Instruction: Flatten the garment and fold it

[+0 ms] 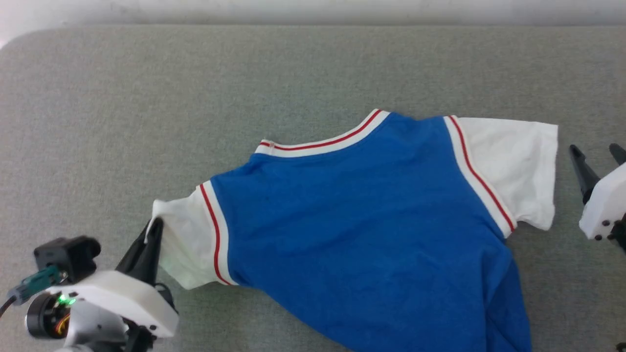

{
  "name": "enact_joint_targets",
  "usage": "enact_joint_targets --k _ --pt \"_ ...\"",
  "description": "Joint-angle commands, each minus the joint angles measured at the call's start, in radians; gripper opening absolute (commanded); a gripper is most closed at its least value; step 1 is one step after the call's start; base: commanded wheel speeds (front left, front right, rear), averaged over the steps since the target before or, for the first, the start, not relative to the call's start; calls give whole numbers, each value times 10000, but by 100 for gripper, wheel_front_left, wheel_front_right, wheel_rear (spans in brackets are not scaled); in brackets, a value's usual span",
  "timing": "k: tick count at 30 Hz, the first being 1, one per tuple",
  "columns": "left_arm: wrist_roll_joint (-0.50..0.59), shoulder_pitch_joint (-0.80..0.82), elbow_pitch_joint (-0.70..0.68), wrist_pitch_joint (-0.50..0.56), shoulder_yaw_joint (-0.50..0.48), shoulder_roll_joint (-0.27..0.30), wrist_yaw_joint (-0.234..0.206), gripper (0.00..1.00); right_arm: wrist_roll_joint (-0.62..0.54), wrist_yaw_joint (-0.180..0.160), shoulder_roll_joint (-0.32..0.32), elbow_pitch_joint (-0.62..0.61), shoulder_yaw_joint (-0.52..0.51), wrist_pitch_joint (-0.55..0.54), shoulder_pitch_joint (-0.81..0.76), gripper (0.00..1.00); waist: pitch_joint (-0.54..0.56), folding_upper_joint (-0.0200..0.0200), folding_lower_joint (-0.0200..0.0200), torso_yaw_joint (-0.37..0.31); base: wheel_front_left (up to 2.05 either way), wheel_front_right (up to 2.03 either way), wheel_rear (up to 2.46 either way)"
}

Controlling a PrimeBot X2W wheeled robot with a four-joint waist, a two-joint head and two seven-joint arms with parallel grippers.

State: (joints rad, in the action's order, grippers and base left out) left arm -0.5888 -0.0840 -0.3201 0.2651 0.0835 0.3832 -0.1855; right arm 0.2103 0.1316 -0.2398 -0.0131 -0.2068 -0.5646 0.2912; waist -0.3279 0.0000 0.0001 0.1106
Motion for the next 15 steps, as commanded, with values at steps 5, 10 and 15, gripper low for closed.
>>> enact_joint_targets --k 5,10,15 --pt "255 640 -155 -90 288 -56 131 0 -187 -9 -425 745 223 -384 653 100 -630 0 -1 460 0 0 0" --pt "299 856 -353 -121 378 -43 185 0 -344 -9 -607 1352 300 -203 984 100 -947 0 -1 671 0 0 0" --pt "206 892 -352 -114 419 -61 230 0 -322 -9 -534 2027 317 -238 1162 100 -1100 0 -1 798 0 0 0"
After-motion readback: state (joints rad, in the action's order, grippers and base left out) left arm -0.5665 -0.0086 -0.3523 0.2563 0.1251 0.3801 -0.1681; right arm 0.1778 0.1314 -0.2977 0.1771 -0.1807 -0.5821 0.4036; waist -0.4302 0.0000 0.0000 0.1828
